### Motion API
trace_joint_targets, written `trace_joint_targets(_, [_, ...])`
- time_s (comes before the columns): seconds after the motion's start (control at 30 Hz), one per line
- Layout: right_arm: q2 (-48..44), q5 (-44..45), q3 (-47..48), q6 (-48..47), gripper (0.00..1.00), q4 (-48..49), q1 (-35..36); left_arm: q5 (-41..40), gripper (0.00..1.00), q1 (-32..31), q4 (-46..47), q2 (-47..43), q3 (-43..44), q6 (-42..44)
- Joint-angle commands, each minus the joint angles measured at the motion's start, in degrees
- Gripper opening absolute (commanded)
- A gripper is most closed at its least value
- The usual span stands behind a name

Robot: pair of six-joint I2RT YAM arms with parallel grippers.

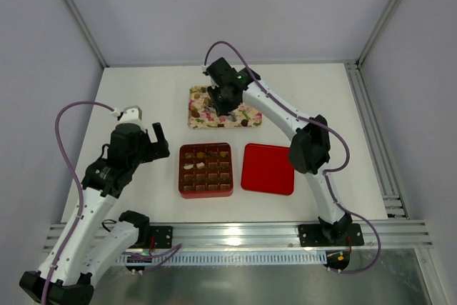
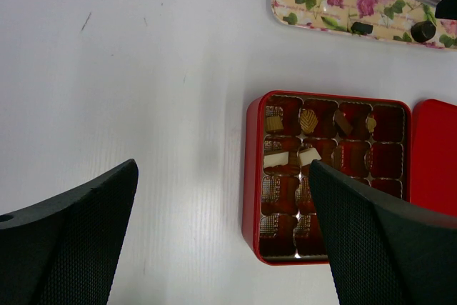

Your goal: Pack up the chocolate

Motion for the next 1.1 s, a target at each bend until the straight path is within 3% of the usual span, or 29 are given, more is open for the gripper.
trace_joint_targets(0.0, [-6.4,1.3,-0.5,0.6,0.22,2.8,-0.3,-0.9,1.0,0.2,1.0,-0.5,0.4,-0.5])
trace_joint_targets(0.4, [-13.0,-0.1,-5.5,1.7,0.21,3.5,-0.3,-0.9,1.0,0.2,1.0,-0.7,0.4,-0.6])
trace_joint_targets(0.77, [-34.6,-7.6,-32.2,4.7,0.21,8.4,0.4,-0.7,1.0,0.2,1.1,-0.7,0.5,-0.6])
trace_joint_targets(0.9, [-43.7,-8.5,-40.2,6.3,0.21,8.4,3.1,-0.6,1.0,0.2,1.1,-0.7,0.4,-0.6])
trace_joint_targets(1.07, [-48.7,-7.9,-47.1,8.4,0.21,7.5,8.1,-0.6,1.0,0.2,1.2,-0.7,0.4,-0.6])
